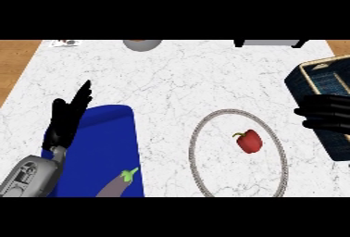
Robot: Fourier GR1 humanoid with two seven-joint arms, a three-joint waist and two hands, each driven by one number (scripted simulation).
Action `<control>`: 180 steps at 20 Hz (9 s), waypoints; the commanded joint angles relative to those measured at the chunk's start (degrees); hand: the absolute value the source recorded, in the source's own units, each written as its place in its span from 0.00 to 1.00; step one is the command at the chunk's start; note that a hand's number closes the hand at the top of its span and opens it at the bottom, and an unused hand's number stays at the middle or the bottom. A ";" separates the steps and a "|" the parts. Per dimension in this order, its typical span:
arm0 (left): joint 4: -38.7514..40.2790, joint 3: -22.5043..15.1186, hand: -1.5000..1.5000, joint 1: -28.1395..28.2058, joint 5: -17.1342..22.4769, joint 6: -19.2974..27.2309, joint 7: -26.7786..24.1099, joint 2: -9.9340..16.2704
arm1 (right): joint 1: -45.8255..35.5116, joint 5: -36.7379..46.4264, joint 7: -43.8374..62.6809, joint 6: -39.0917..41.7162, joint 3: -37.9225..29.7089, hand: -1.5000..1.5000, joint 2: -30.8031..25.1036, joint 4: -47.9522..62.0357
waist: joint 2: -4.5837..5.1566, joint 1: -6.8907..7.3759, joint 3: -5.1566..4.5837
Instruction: Pick the bell pepper from the placemat and place it in the basket
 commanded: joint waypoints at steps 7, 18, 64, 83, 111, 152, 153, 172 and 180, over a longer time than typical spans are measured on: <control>2.40 2.59 0.50 -2.72 -1.38 -2.25 1.03 -0.25 | -2.66 3.70 -13.32 -2.61 5.53 0.00 3.33 13.00 | -0.18 -0.05 -0.05; 2.07 4.95 0.50 0.47 -3.05 -4.36 -1.59 -2.10 | -11.15 7.77 -9.60 -4.40 9.58 0.00 13.10 22.66 | -0.20 0.17 -0.09; -3.71 14.68 0.50 5.20 -13.60 -11.86 1.06 -10.11 | -8.09 33.02 -10.46 -15.13 9.43 0.00 36.70 37.44 | -0.46 -0.70 -0.08; -2.04 15.90 0.50 3.81 -14.65 -11.08 3.71 -10.98 | -11.11 43.78 25.51 -21.13 1.65 1.00 36.71 43.81 | -2.06 -3.98 -0.72; -0.52 17.26 0.50 2.26 -14.71 -13.06 1.74 -10.39 | -36.08 10.97 103.27 12.47 -21.83 1.00 57.29 -26.62 | -0.92 -1.69 -0.16; -7.44 15.84 0.50 4.08 -17.11 -14.06 6.42 -13.14 | -32.38 25.76 44.10 -2.72 -28.41 1.00 7.21 42.00 | -0.29 0.29 -0.04; 0.18 17.32 0.50 0.28 -17.78 -13.09 1.63 -13.75 | -32.71 25.81 46.79 -0.68 -26.81 1.00 8.93 39.93 | -0.27 -0.41 -0.10; 1.93 18.69 0.50 -0.19 -18.55 -13.15 0.16 -13.95 | -34.28 13.62 41.76 -16.54 -42.88 0.00 12.83 54.27 | -0.20 -0.58 -0.07; -0.66 19.74 0.50 1.73 -16.70 -15.88 1.16 -12.44 | -33.15 8.65 45.81 -16.65 -51.32 0.00 3.20 62.03 | -0.15 -0.25 -0.05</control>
